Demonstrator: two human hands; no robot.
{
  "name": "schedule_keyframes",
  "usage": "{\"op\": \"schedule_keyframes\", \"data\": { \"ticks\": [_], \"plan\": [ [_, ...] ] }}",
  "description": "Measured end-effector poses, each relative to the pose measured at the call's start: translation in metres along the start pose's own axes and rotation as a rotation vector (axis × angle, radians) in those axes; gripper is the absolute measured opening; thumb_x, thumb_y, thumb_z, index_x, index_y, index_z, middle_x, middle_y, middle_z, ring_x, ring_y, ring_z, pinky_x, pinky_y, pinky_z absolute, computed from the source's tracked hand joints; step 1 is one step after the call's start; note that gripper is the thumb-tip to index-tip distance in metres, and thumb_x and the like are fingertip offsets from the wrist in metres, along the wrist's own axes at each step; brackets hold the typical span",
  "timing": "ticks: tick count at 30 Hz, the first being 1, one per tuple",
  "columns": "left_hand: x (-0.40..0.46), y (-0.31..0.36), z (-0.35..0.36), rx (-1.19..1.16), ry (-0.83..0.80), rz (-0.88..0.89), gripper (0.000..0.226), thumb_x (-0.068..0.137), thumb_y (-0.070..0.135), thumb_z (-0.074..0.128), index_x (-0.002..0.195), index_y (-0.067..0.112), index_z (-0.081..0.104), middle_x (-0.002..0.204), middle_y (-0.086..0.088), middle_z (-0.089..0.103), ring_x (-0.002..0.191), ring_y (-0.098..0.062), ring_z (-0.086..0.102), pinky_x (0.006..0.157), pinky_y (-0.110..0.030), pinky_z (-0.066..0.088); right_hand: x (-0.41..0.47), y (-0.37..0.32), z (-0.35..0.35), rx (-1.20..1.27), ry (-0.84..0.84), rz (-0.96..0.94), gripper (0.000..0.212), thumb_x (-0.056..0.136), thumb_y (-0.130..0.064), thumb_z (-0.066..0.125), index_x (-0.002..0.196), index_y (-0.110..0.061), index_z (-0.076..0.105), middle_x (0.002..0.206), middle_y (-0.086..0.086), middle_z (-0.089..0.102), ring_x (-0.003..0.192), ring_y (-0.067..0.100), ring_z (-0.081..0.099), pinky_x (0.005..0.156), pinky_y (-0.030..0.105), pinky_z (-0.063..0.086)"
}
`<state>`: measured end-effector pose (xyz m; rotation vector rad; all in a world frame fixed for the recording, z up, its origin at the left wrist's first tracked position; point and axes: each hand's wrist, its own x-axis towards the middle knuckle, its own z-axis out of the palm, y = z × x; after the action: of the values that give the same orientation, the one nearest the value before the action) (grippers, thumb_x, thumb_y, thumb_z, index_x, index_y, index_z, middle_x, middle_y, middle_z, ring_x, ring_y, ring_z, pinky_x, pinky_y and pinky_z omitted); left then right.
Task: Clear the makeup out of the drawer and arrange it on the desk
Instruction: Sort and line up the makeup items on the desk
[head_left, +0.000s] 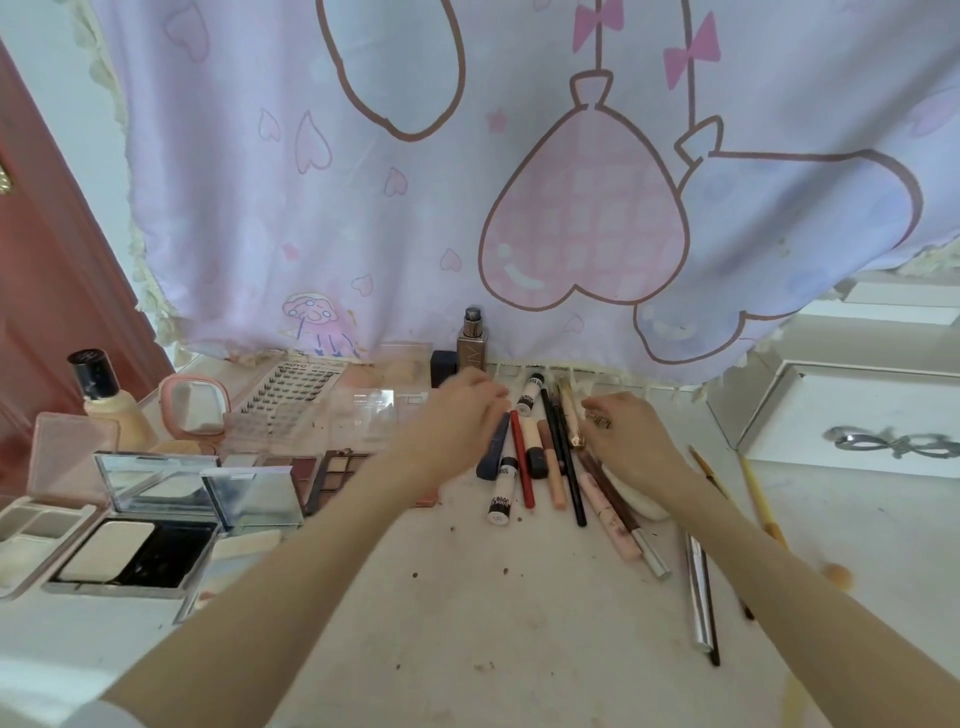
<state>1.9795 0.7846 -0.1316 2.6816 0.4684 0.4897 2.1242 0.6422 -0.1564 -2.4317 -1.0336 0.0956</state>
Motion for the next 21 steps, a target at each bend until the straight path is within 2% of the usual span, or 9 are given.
{"op": "schedule_keyframes", "data": {
  "ticks": [2, 4, 7, 12, 18, 21],
  "plan": [
    [-0.001, 0.015, 0.026, -0.012, -0.112, -0.077, 0.047, 0.099, 0.036, 0.031, 0.141, 0.015, 0.035, 0.15, -0.01, 0.025, 0.139, -0.024, 0.019, 0.112, -0.031, 0.018, 0.004, 0.002, 0.012, -0.161, -0.037, -0.015, 0.037, 0.096, -0.025, 0.042, 0.131, -0.013, 0.05, 0.14, 0.011, 0.042, 0.13, 0.029, 0.035, 0.103, 0.041, 0.037],
    [0.002, 0.016, 0.048, 0.068, -0.208, -0.157, 0.056, 0.097, 0.048, 0.025, 0.147, 0.024, 0.017, 0.156, -0.009, 0.005, 0.143, -0.027, -0.006, 0.116, -0.041, 0.005, 0.006, 0.001, 0.02, -0.293, -0.035, -0.025, 0.038, 0.098, -0.03, 0.035, 0.131, -0.015, 0.046, 0.141, 0.008, 0.039, 0.132, 0.028, 0.031, 0.101, 0.044, 0.037],
    [0.005, 0.011, 0.068, 0.111, -0.229, -0.185, 0.058, 0.092, 0.059, 0.026, 0.145, 0.038, 0.016, 0.157, -0.007, -0.004, 0.141, -0.029, -0.021, 0.115, -0.048, -0.002, 0.008, 0.006, 0.023, -0.426, -0.006, -0.053, 0.041, 0.099, -0.034, 0.029, 0.133, -0.015, 0.04, 0.142, 0.006, 0.037, 0.132, 0.026, 0.031, 0.098, 0.043, 0.036],
    [0.011, 0.027, 0.084, 0.11, -0.202, -0.137, 0.053, 0.093, 0.055, 0.032, 0.143, 0.039, 0.024, 0.157, -0.004, -0.003, 0.139, -0.03, -0.025, 0.114, -0.049, -0.004, 0.005, 0.035, 0.011, -0.455, -0.023, -0.069, 0.04, 0.099, -0.037, 0.028, 0.128, -0.014, 0.045, 0.136, 0.007, 0.042, 0.126, 0.027, 0.033, 0.095, 0.039, 0.04],
    [0.032, 0.061, 0.107, 0.079, -0.23, -0.098, 0.053, 0.093, 0.053, 0.032, 0.143, 0.037, 0.025, 0.157, -0.009, -0.003, 0.14, -0.03, -0.021, 0.114, -0.05, -0.005, 0.0, 0.074, -0.018, -0.411, -0.038, 0.078, 0.034, 0.097, -0.022, 0.035, 0.128, -0.011, 0.043, 0.13, 0.016, 0.045, 0.124, 0.034, 0.035, 0.099, 0.04, 0.035],
    [0.04, 0.074, 0.115, 0.073, -0.246, -0.073, 0.054, 0.093, 0.054, 0.032, 0.143, 0.036, 0.025, 0.157, -0.009, -0.003, 0.14, -0.032, -0.02, 0.114, -0.052, -0.004, 0.0, 0.076, -0.024, -0.359, -0.043, 0.095, 0.033, 0.096, -0.017, 0.036, 0.127, -0.013, 0.042, 0.127, 0.017, 0.047, 0.118, 0.036, 0.041, 0.095, 0.038, 0.035]
  ]
}}
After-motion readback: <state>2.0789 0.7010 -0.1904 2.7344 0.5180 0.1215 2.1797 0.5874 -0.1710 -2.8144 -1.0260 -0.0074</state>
